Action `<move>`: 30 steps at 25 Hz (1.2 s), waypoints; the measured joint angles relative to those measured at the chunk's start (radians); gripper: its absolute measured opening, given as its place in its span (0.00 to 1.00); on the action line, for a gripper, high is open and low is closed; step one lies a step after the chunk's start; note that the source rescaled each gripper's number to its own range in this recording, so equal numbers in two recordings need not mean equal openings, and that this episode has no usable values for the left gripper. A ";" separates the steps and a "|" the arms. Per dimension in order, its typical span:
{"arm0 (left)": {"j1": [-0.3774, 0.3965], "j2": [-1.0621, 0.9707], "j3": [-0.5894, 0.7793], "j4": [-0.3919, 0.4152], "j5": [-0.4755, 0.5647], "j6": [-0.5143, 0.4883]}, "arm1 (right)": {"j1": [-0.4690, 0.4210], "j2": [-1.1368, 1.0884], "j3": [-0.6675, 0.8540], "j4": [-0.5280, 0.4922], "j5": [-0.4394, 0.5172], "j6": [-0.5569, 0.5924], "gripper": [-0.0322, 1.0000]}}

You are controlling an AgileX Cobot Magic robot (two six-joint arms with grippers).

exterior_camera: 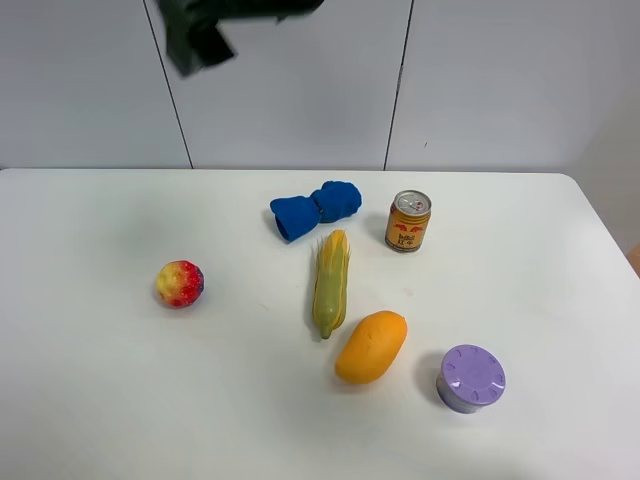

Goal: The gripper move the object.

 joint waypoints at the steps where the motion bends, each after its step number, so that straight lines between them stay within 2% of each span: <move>1: 0.000 0.000 0.000 0.000 0.000 0.000 | 0.000 -0.050 0.000 -0.041 0.012 0.018 1.00; 5: 0.000 0.000 0.000 0.000 0.000 0.000 | 0.000 -0.237 -0.001 -0.194 0.086 0.073 1.00; 9: 0.000 0.000 0.000 0.000 0.000 0.000 | 0.000 -0.398 -0.002 -0.329 0.177 0.087 1.00; 11: 0.000 0.000 0.000 0.000 0.000 -0.001 | 0.000 -0.465 0.002 -0.397 0.193 0.087 1.00; 14: 0.000 0.000 0.000 0.000 0.000 -0.001 | 0.000 -0.589 0.036 -0.456 0.200 0.087 1.00; 16: 0.000 0.000 0.000 0.000 0.000 -0.001 | -0.021 -0.678 0.053 -0.458 0.200 0.091 1.00; 19: 0.000 0.000 0.000 0.000 0.000 -0.001 | -0.143 -0.791 0.091 -0.438 0.201 0.092 1.00; 23: 0.000 0.000 0.000 0.000 0.000 -0.001 | -0.420 -0.926 0.212 -0.333 0.201 0.071 1.00; 24: 0.000 0.000 0.000 0.000 0.000 0.000 | -0.503 -0.963 0.259 -0.296 0.202 0.063 1.00; 27: 0.000 0.000 0.000 0.000 0.000 0.000 | -0.655 -1.085 0.431 -0.197 0.202 0.049 1.00; 30: 0.000 0.000 0.000 0.000 0.000 0.000 | -0.747 -1.225 0.618 -0.132 0.202 0.049 1.00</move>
